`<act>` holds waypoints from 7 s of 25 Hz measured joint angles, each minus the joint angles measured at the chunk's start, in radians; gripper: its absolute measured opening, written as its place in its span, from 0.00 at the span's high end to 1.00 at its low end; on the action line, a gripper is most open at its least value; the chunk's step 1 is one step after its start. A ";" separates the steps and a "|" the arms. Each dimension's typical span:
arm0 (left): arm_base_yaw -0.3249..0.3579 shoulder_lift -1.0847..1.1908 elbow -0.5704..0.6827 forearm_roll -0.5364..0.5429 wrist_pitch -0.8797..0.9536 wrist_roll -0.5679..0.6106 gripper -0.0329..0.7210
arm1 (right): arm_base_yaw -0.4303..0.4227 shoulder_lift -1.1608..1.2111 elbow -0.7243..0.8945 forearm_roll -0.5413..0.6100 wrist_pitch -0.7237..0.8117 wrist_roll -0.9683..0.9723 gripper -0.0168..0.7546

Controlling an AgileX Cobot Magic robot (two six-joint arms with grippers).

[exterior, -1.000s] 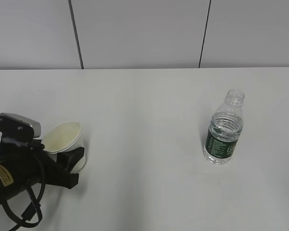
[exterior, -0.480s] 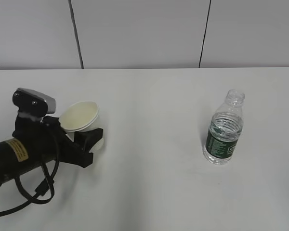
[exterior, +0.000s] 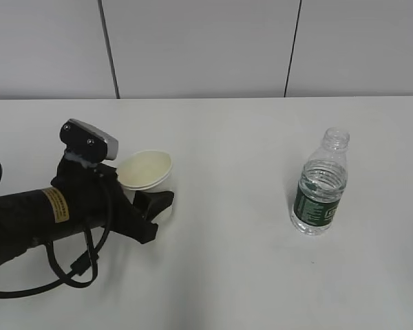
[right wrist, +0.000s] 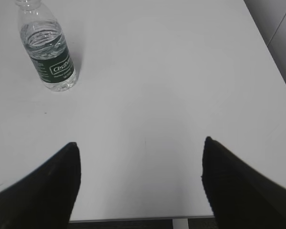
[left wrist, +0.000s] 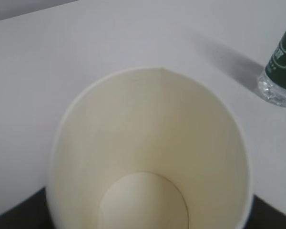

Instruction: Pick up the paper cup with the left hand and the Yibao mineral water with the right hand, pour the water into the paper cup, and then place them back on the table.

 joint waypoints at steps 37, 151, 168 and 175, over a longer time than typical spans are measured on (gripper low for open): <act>-0.060 0.000 -0.111 0.110 0.153 -0.105 0.38 | 0.000 0.472 -0.018 0.090 -0.652 -0.057 0.22; -0.060 0.000 -0.111 0.090 0.152 -0.108 0.38 | 0.075 2.041 0.017 -0.526 -2.284 0.090 0.43; -0.060 0.000 -0.111 0.100 0.167 -0.108 0.38 | 0.198 2.051 -0.128 -0.533 -2.240 0.100 0.42; -0.060 0.000 -0.111 0.097 0.202 -0.108 0.38 | 0.280 2.051 -0.300 -0.512 -2.064 0.113 0.42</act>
